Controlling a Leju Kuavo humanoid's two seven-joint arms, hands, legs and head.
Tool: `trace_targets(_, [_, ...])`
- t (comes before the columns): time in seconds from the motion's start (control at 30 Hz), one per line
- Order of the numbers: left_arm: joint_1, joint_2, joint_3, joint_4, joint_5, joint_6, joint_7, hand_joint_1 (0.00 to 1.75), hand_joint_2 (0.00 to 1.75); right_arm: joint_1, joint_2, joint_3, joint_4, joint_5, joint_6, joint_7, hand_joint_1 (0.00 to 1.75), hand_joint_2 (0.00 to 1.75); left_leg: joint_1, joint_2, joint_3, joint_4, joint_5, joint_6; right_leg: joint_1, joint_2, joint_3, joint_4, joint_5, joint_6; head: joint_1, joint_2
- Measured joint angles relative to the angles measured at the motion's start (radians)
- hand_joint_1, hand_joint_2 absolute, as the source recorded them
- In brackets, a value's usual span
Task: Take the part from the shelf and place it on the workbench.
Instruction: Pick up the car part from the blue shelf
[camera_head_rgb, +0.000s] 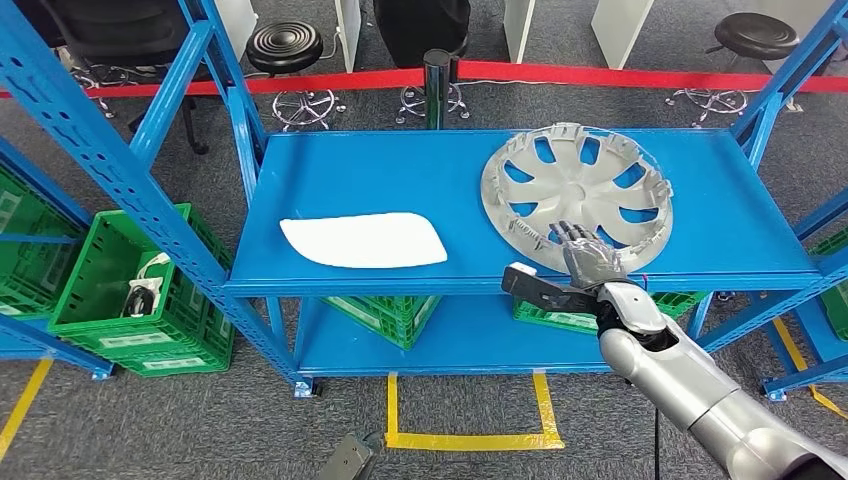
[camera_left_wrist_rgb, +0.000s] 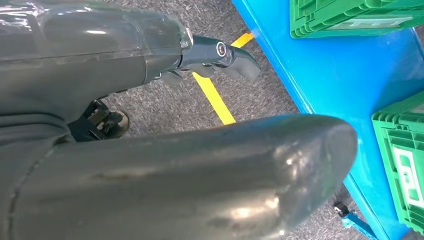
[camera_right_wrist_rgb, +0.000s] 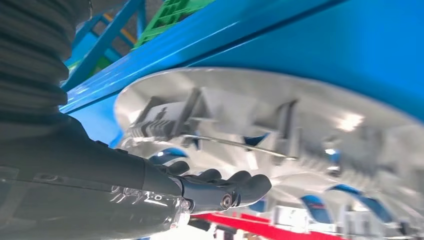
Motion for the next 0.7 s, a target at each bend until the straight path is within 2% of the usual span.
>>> trace_targets(0.23, [0.000,0.000,0.000,-0.006,-0.009,0.000,0.008,0.00,0.00,0.013,-0.022,-0.026,0.018,0.012,0.002,0.049,0.00,1.75,0.000,-0.001,0.000,0.000,0.000,0.000,0.000,0.000,0.001,0.000,0.000,0.000,0.000,0.000])
trace_targets(0.7, [0.002,0.009,0.000,-0.023,-0.013,0.000,0.022,0.00,0.00,0.032,-0.029,-0.070,0.054,-0.061,0.061,0.073,0.00,1.75,0.000,-0.001,0.001,0.000,0.000,0.001,0.000,-0.001,0.002,-0.001,0.000,0.000,0.000,0.000])
